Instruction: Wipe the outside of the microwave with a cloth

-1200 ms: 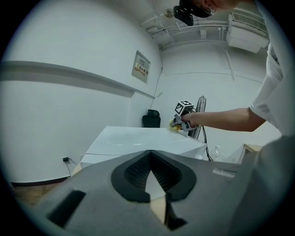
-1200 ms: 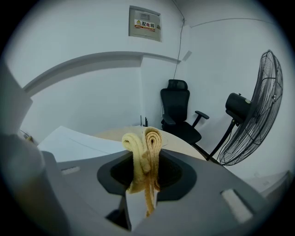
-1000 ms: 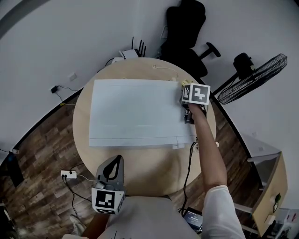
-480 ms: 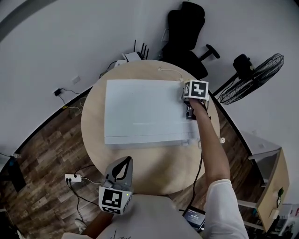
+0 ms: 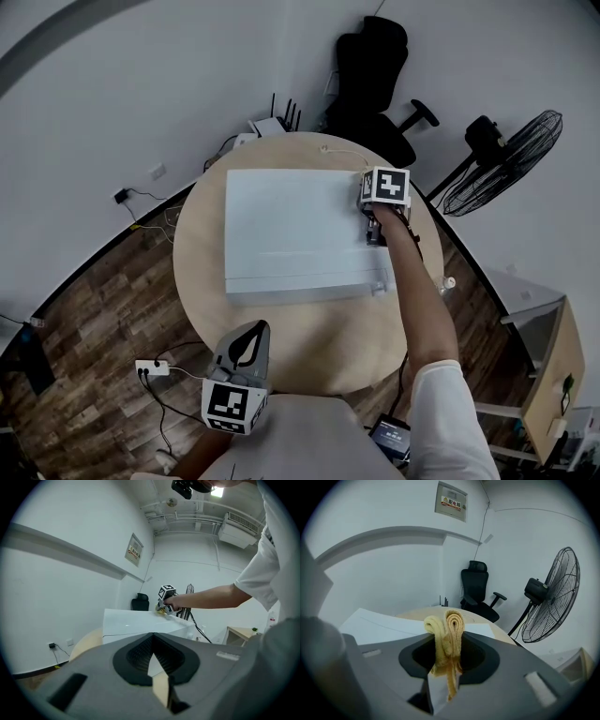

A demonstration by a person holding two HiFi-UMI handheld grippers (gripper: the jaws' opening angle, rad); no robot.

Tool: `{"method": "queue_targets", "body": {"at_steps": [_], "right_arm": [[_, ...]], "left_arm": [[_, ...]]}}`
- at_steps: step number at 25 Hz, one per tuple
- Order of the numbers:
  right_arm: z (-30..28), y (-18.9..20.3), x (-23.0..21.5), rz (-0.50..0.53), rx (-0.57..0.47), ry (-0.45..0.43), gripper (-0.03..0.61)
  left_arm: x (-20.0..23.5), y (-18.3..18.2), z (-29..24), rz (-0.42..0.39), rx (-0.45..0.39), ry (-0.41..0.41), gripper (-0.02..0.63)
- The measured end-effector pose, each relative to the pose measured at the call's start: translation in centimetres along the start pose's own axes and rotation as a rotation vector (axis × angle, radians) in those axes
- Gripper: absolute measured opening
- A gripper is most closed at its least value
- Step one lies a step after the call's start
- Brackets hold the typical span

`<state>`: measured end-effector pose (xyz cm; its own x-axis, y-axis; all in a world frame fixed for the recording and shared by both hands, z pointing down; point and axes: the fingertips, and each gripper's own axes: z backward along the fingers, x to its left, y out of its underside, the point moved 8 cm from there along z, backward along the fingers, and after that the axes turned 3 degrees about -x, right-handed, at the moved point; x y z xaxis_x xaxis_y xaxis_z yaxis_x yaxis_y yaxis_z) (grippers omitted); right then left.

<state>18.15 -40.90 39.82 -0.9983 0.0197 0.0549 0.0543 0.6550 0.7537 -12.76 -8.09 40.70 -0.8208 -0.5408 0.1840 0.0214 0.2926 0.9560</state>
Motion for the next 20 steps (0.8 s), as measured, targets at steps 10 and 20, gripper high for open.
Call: {"method": "queue_targets", "body": {"at_steps": [10,20], "right_arm": [[0.5,0.1,5.9,0.048,-0.006,-0.044,0.112],[0.6,-0.1,11.2,0.079,-0.021,-0.099,0.112]], "left_arm": [[0.5,0.3,1.5,0.018,-0.011,-0.02,-0.011],[0.6,0.3,2.6,-0.01,-0.019,-0.031,-0.012]]}}
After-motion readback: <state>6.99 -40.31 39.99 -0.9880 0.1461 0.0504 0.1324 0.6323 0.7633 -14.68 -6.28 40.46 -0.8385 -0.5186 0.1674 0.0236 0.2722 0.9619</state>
